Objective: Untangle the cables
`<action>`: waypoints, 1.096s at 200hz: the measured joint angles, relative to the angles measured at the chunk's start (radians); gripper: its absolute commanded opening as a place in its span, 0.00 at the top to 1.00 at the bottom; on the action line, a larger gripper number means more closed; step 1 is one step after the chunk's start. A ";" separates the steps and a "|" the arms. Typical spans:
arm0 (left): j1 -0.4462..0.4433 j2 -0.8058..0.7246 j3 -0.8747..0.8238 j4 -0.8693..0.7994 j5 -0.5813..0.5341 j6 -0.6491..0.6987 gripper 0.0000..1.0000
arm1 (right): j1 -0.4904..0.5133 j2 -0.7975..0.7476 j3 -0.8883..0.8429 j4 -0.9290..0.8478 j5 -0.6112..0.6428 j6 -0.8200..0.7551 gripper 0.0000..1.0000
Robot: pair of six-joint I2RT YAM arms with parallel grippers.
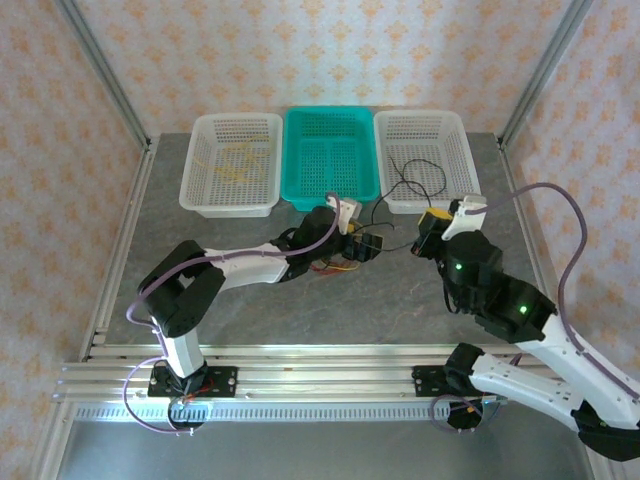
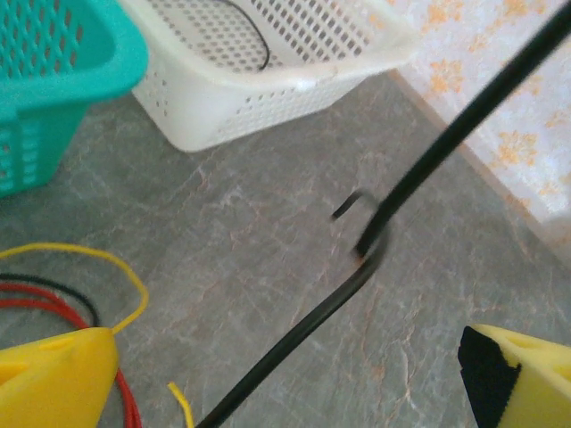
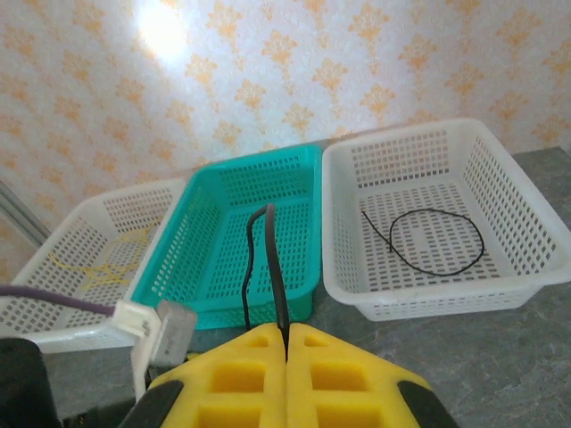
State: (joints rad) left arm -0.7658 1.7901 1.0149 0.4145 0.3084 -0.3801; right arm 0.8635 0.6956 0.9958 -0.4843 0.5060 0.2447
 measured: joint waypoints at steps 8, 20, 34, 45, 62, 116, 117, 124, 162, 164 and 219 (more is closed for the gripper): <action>0.000 0.003 -0.011 0.002 -0.001 -0.003 0.01 | 0.000 -0.005 0.012 -0.002 0.002 -0.004 1.00; -0.001 0.006 -0.026 0.002 -0.002 -0.005 0.01 | 0.000 -0.012 0.027 -0.004 0.005 -0.011 1.00; -0.001 0.006 -0.046 0.005 -0.002 -0.011 0.01 | 0.000 -0.019 0.045 -0.010 0.013 -0.019 1.00; -0.001 0.006 -0.061 0.012 -0.003 -0.015 0.01 | 0.000 -0.025 0.058 -0.015 0.022 -0.026 1.00; -0.001 0.006 -0.081 0.022 -0.006 -0.019 0.01 | 0.000 -0.031 0.078 -0.022 0.037 -0.038 1.00; -0.001 0.000 -0.137 0.037 -0.023 -0.042 0.01 | 0.000 -0.026 0.115 -0.032 0.093 -0.059 1.00; -0.001 -0.001 -0.138 0.037 -0.023 -0.042 0.01 | 0.000 -0.025 0.116 -0.033 0.094 -0.059 1.00; -0.002 -0.011 -0.150 0.037 -0.028 -0.043 0.01 | 0.000 -0.019 0.117 -0.034 0.103 -0.058 1.00; -0.012 -0.180 -0.209 0.024 -0.083 -0.062 0.01 | 0.000 0.065 0.117 -0.040 0.149 -0.042 1.00; -0.013 -0.193 -0.212 0.024 -0.087 -0.064 0.01 | 0.000 0.072 0.117 -0.040 0.151 -0.039 1.00; -0.013 -0.453 -0.287 0.020 -0.273 -0.101 0.01 | -0.029 0.319 0.130 -0.028 0.208 -0.036 1.00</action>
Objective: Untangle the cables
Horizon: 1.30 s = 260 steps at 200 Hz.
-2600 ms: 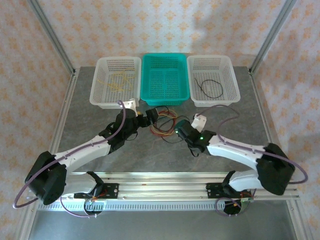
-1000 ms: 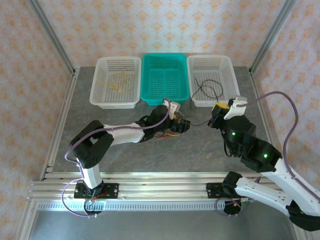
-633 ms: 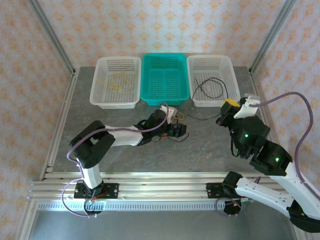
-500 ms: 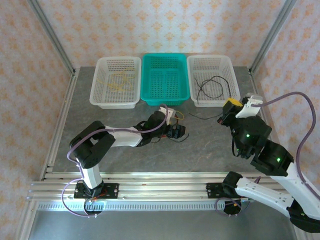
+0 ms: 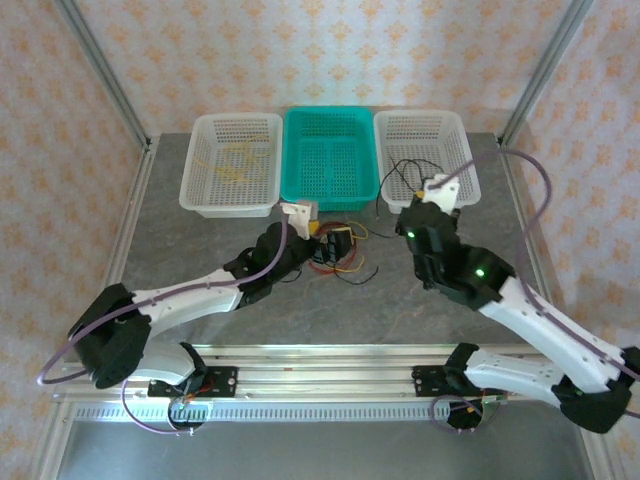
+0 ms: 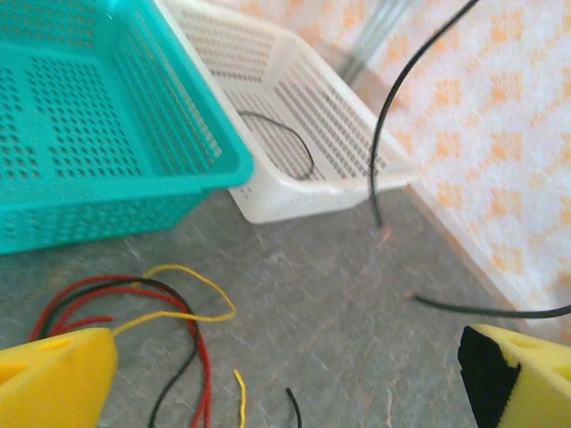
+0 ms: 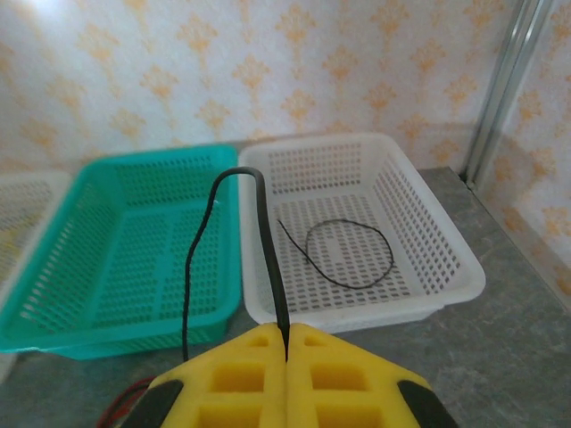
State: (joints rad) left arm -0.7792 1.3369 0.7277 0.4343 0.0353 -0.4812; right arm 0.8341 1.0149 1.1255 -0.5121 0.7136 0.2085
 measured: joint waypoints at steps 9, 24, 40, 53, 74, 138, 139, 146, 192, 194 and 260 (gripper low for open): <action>0.003 -0.019 -0.005 0.000 -0.033 -0.008 0.01 | -0.019 0.045 0.012 0.007 0.002 -0.004 1.00; 0.020 -0.031 -0.006 0.002 -0.067 -0.018 0.01 | -0.058 0.103 0.035 0.023 0.001 -0.011 1.00; 0.051 -0.026 0.003 0.000 -0.082 -0.024 0.01 | -0.109 0.144 0.060 0.045 -0.010 -0.016 1.00; 0.072 -0.008 0.028 -0.002 -0.087 -0.026 0.01 | -0.155 0.171 0.080 0.061 -0.024 -0.019 1.00; 0.097 0.045 0.102 -0.003 -0.089 -0.026 0.01 | -0.227 0.222 0.125 0.092 -0.044 -0.021 1.00; 0.114 0.254 0.332 -0.002 -0.034 -0.012 0.01 | -0.395 0.370 0.232 0.151 -0.102 -0.056 1.00; 0.114 0.261 0.338 -0.003 -0.032 -0.011 0.01 | -0.396 0.372 0.233 0.150 -0.103 -0.057 1.00; 0.115 0.286 0.365 -0.004 -0.022 -0.007 0.01 | -0.411 0.390 0.247 0.156 -0.109 -0.065 1.00; 0.126 0.439 0.555 -0.030 0.040 0.011 0.01 | -0.529 0.539 0.349 0.183 -0.183 -0.093 1.00; 0.126 0.445 0.563 -0.034 0.043 0.012 0.01 | -0.533 0.545 0.354 0.183 -0.187 -0.095 1.00; 0.127 0.632 0.766 -0.094 0.111 0.031 0.01 | -0.650 0.868 0.619 0.161 -0.278 -0.093 1.00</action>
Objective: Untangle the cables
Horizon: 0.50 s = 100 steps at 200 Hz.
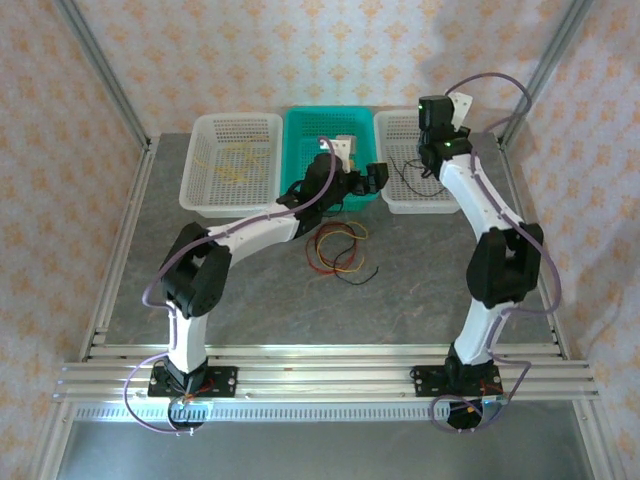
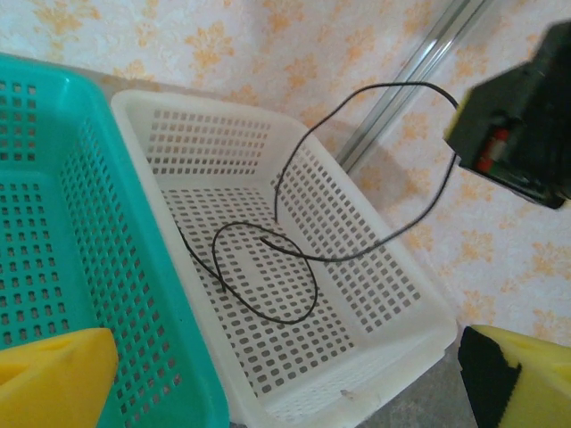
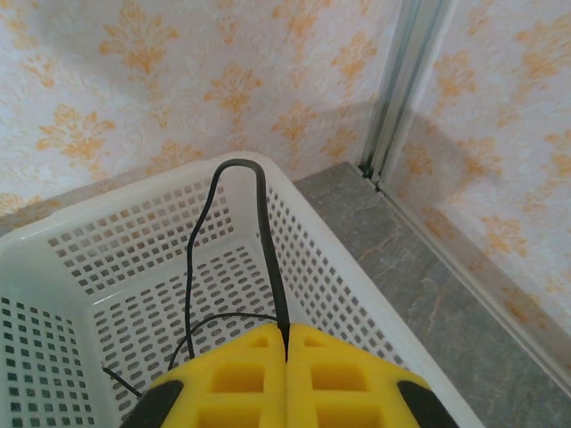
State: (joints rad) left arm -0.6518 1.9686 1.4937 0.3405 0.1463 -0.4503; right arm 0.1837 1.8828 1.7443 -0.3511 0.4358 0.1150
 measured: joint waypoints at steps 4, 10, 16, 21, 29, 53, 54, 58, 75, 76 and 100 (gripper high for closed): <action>0.000 0.009 0.009 -0.003 0.001 0.002 0.01 | -0.004 0.019 0.018 -0.002 -0.006 0.000 1.00; 0.000 0.024 0.024 -0.014 0.004 0.004 0.01 | -0.010 0.044 0.039 -0.006 -0.020 0.000 1.00; 0.000 0.036 0.033 -0.021 0.007 0.006 0.01 | -0.014 0.069 0.058 -0.010 -0.037 0.001 1.00; 0.000 0.043 0.038 -0.026 0.008 0.007 0.01 | -0.017 0.087 0.070 -0.014 -0.053 0.002 1.00; 0.000 0.051 0.044 -0.036 0.011 0.007 0.01 | -0.020 0.110 0.085 -0.017 -0.077 0.004 1.00; 0.000 0.056 0.045 -0.049 0.023 0.007 0.01 | -0.022 0.164 0.108 -0.027 -0.145 0.008 0.94; 0.000 0.056 0.045 -0.050 0.023 0.007 0.01 | -0.022 0.166 0.109 -0.028 -0.147 0.007 0.94; 0.000 0.056 0.045 -0.050 0.024 0.007 0.01 | -0.022 0.175 0.116 -0.031 -0.154 0.010 0.92; 0.000 0.056 0.044 -0.050 0.030 0.007 0.01 | -0.022 0.214 0.150 -0.054 -0.174 0.021 0.80; 0.000 0.056 0.044 -0.051 0.030 0.007 0.01 | -0.022 0.217 0.154 -0.055 -0.176 0.019 0.79; 0.000 0.055 0.032 -0.054 0.030 0.008 0.01 | -0.024 0.248 0.178 -0.074 -0.180 0.043 0.58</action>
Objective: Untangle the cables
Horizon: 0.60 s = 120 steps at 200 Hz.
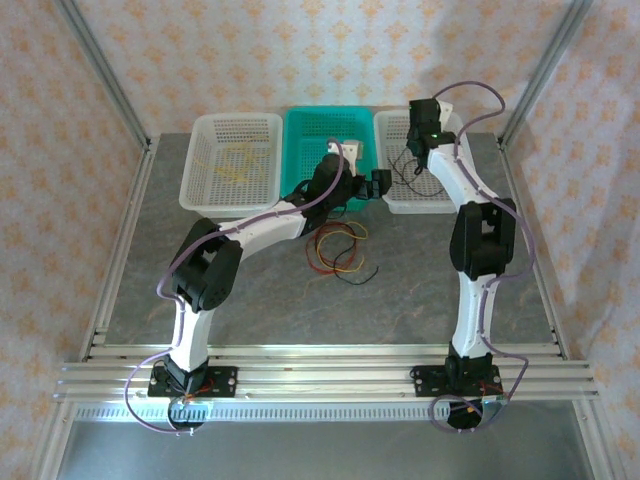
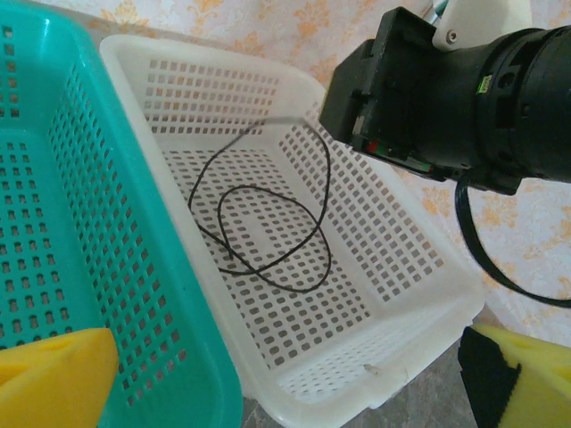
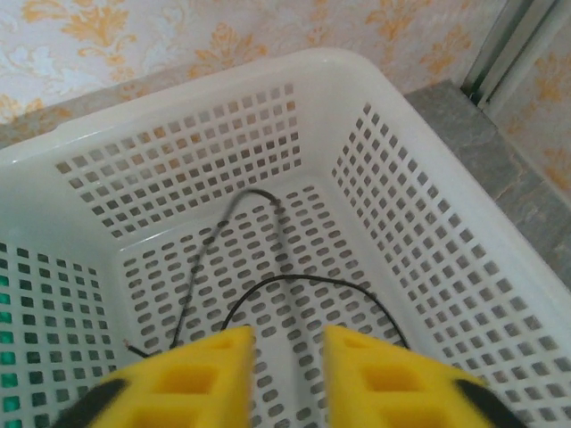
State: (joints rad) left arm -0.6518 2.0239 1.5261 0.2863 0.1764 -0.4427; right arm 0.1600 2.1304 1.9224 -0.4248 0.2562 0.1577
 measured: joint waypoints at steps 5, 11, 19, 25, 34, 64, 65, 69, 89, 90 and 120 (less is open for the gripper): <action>0.000 -0.001 -0.006 0.000 0.000 0.001 0.01 | 0.000 0.001 0.000 -0.005 0.000 0.005 0.54; 0.000 -0.002 -0.015 0.000 0.000 0.003 0.01 | 0.000 0.001 0.000 -0.008 -0.001 0.005 0.49; 0.000 -0.007 -0.032 -0.002 0.000 0.006 0.01 | 0.000 0.000 0.000 -0.008 -0.003 0.012 0.44; 0.000 -0.012 -0.045 -0.003 0.000 0.007 0.01 | 0.000 0.000 0.000 -0.008 -0.003 0.011 0.41; 0.000 -0.023 -0.066 -0.003 0.000 0.008 0.01 | 0.000 -0.001 -0.001 -0.009 -0.006 0.015 0.36; -0.001 -0.092 -0.146 -0.014 -0.001 0.025 0.01 | 0.000 -0.030 -0.029 -0.004 -0.018 0.025 0.33; -0.001 -0.095 -0.148 -0.015 -0.001 0.026 0.01 | 0.000 -0.033 -0.032 -0.004 -0.018 0.026 0.33; -0.001 -0.111 -0.160 -0.016 -0.003 0.028 0.01 | 0.000 -0.042 -0.043 -0.002 -0.019 0.030 0.33; -0.007 -0.193 -0.213 -0.023 -0.018 0.048 0.01 | 0.000 -0.109 -0.105 0.009 -0.032 0.047 0.34; -0.007 -0.197 -0.215 -0.023 -0.019 0.050 0.01 | 0.000 -0.111 -0.107 0.010 -0.033 0.048 0.34; -0.032 -0.319 -0.306 -0.025 -0.051 0.077 0.01 | 0.004 -0.261 -0.243 0.047 -0.059 0.083 0.32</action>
State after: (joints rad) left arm -0.6838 1.7050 1.2198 0.2611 0.1257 -0.3660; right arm 0.1638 1.8698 1.6794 -0.3782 0.1970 0.2409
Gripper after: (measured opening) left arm 0.992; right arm 0.664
